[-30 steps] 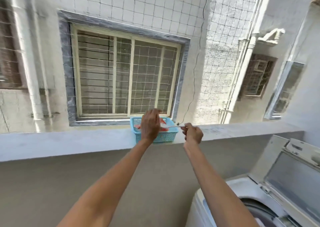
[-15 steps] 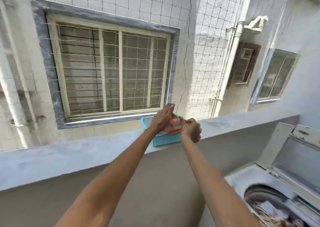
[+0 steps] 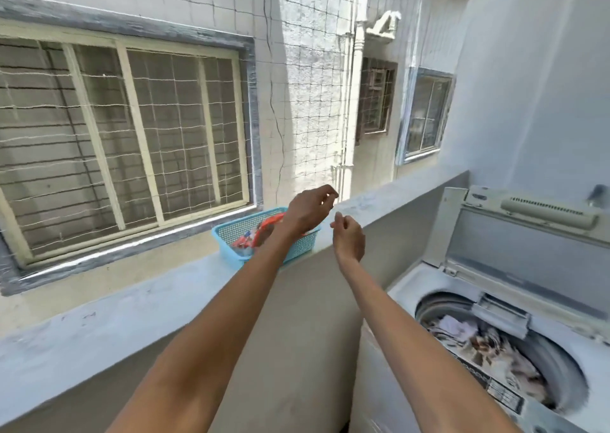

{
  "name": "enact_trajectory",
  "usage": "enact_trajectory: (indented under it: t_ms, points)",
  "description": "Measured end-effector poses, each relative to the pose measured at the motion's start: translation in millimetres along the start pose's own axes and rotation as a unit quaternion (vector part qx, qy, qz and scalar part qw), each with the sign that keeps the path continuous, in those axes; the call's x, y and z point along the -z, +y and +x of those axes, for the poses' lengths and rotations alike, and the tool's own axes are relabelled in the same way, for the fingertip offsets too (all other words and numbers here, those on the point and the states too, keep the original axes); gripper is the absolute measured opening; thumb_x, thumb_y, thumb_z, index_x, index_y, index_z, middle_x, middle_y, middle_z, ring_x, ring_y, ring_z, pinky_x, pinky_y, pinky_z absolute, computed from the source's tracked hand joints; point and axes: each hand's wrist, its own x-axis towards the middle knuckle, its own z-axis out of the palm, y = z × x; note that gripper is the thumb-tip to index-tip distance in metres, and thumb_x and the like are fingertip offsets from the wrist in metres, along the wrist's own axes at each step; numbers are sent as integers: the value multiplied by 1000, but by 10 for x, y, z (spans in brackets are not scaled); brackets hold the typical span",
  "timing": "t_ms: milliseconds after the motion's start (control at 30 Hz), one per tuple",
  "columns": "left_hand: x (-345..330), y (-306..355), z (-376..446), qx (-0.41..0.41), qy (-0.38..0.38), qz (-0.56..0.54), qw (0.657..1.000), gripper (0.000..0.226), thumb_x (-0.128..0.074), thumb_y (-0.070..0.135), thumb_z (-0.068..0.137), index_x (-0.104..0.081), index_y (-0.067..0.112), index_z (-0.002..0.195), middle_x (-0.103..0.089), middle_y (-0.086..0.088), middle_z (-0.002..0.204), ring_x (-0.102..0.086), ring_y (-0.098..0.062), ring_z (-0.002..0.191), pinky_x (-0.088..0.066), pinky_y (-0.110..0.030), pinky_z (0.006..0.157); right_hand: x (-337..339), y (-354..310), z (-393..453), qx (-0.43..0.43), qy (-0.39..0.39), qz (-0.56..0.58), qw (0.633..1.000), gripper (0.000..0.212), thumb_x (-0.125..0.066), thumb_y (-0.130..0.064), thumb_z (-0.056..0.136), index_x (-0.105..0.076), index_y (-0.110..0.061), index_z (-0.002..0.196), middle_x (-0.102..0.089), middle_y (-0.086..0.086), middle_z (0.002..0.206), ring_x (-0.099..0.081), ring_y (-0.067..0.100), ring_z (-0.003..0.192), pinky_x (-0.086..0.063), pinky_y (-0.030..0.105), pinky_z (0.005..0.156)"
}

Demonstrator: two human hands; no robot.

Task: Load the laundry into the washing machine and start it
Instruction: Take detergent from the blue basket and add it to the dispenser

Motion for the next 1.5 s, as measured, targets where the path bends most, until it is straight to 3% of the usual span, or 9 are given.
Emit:
enact_trajectory:
  t_ms: [267, 433, 600, 733, 833, 1000, 1100, 1233, 1500]
  points:
    - [-1766, 463, 88, 50, -74, -159, 983, 27, -44, 8, 92, -65, 7, 110, -66, -11, 112, -60, -25, 106, -44, -30, 87, 765, 1222, 505, -120, 21, -69, 990, 29, -41, -28, 92, -54, -18, 68, -68, 19, 94, -59, 31, 82, -34, 31, 62]
    - [-3082, 549, 202, 74, -192, -169, 964, 25, -45, 9, 89, -65, 12, 105, -69, -13, 104, -63, -29, 101, -47, -33, 84, 1279, 2257, 895, -203, 33, -124, 971, 30, -42, -29, 92, -65, -11, 84, -68, 17, 96, -62, 36, 97, -41, 33, 69]
    - [-4057, 800, 388, 32, -244, -137, 959, 22, -48, 16, 93, -65, 11, 105, -67, -8, 111, -60, -26, 103, -45, -33, 81, 1834, 3058, 1253, -203, 0, -230, 952, 30, -40, -31, 97, -63, -12, 97, -67, 11, 99, -62, 31, 92, -37, 30, 63]
    - [-4678, 1038, 480, -14, -266, -140, 954, 23, -48, 8, 90, -68, 6, 102, -68, -15, 105, -61, -30, 100, -45, -33, 81, 2285, 3706, 1440, -159, 8, -267, 951, 16, -51, -23, 92, -64, -17, 84, -65, 4, 95, -62, 26, 92, -45, 34, 67]
    - [-5046, 1154, 534, -71, -274, -120, 952, 36, -41, 19, 87, -68, -2, 98, -64, -21, 105, -60, -33, 98, -48, -38, 78, 2616, 4053, 1562, -118, 5, -304, 945, 15, -54, -12, 90, -67, -13, 98, -62, 6, 106, -56, 24, 104, -45, 34, 80]
    - [-5604, 1129, 860, -106, -275, -52, 954, 41, -50, 9, 89, -53, 5, 129, -56, -15, 118, -56, -32, 107, -48, -39, 81, 2973, 4571, 1783, -97, -36, -355, 929, 39, -58, -7, 89, -55, -11, 127, -49, 6, 131, -51, 22, 118, -46, 31, 97]
    - [-5833, 982, 990, -67, -283, -69, 954, 51, -57, 8, 86, -45, 11, 135, -49, -11, 126, -52, -28, 114, -47, -36, 86, 3029, 4788, 1775, -146, -7, -331, 932, 47, -60, -13, 90, -46, -11, 134, -43, 8, 135, -49, 24, 120, -44, 31, 96]
    - [-6013, 839, 1052, -28, -316, -138, 938, 50, -60, 13, 89, -46, 12, 137, -55, -8, 133, -51, -25, 122, -42, -32, 89, 2984, 4985, 1703, -208, 83, -243, 944, 43, -61, -16, 90, -50, -13, 132, -58, 8, 127, -56, 26, 115, -45, 31, 91]
    - [-6230, 791, 1108, -22, -258, -218, 941, 36, -64, 16, 88, -62, 5, 122, -71, -11, 107, -66, -26, 97, -48, -32, 76, 2914, 4997, 1832, -230, 170, -197, 938, 32, -58, -17, 93, -63, -10, 123, -70, 9, 109, -66, 22, 98, -42, 19, 75]
